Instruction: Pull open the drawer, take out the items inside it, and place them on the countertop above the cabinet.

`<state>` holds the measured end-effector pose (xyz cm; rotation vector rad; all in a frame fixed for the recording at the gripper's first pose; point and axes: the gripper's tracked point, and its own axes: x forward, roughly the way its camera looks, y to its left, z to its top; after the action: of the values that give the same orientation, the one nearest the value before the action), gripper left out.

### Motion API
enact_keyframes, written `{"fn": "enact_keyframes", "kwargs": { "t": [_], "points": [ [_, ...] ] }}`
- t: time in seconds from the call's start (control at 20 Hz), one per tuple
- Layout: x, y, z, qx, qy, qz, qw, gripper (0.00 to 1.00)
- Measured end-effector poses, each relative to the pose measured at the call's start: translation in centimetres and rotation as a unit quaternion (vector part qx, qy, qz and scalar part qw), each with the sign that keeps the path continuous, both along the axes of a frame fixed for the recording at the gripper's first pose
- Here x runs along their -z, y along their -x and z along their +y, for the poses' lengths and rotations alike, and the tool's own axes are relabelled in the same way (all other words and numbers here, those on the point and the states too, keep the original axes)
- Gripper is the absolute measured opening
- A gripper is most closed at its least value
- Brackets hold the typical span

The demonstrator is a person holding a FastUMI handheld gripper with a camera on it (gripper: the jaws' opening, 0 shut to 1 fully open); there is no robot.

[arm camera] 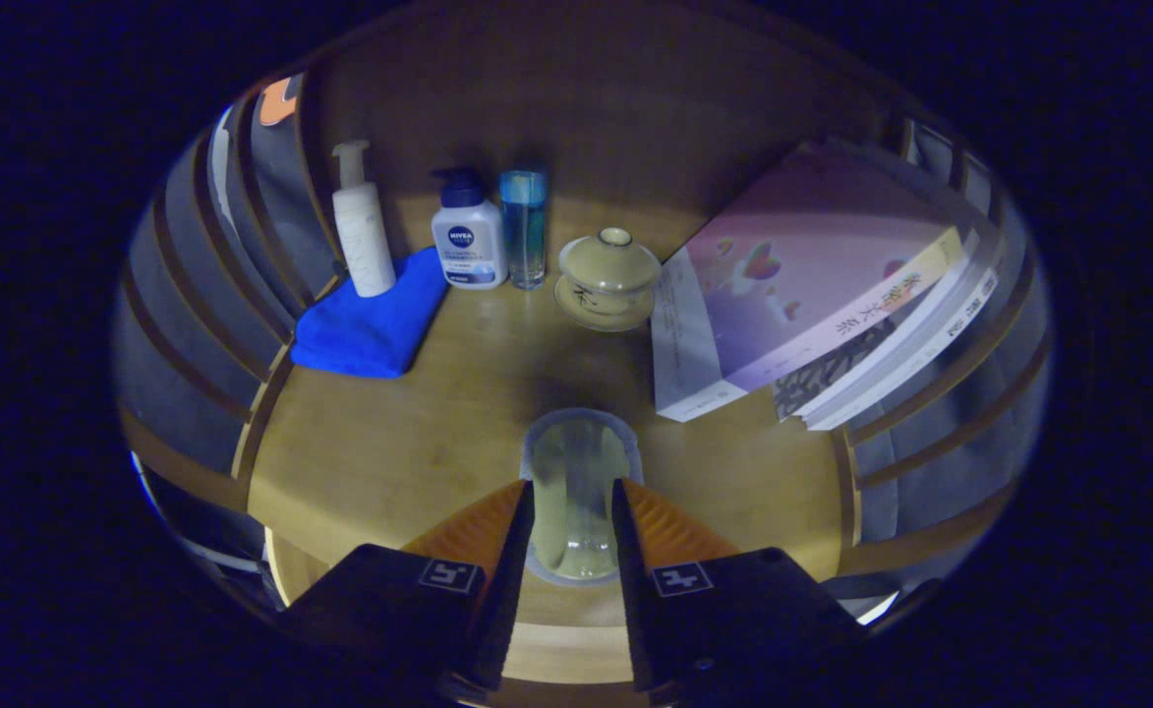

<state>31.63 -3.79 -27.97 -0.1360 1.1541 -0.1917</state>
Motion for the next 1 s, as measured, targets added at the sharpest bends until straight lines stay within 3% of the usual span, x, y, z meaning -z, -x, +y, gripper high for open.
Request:
{"fn": "enact_keyframes", "kwargs": {
  "t": [0.1,0.55,0.8,0.95,1.0],
  "points": [
    [-0.8,1.1,0.2,0.003,-0.008,-0.006,1.0,0.51],
    [-4.4,10.7,0.8,-0.048,-0.018,-0.041,0.998,0.52],
    [-8.2,16.7,2.2,-0.091,-0.02,-0.116,0.989,0.52],
    [-9.8,20.5,2.5,-0.107,-0.029,-0.158,0.981,0.87],
    [-10.4,21.2,2.7,-0.113,-0.033,-0.182,0.976,0.87]
  ]
}}
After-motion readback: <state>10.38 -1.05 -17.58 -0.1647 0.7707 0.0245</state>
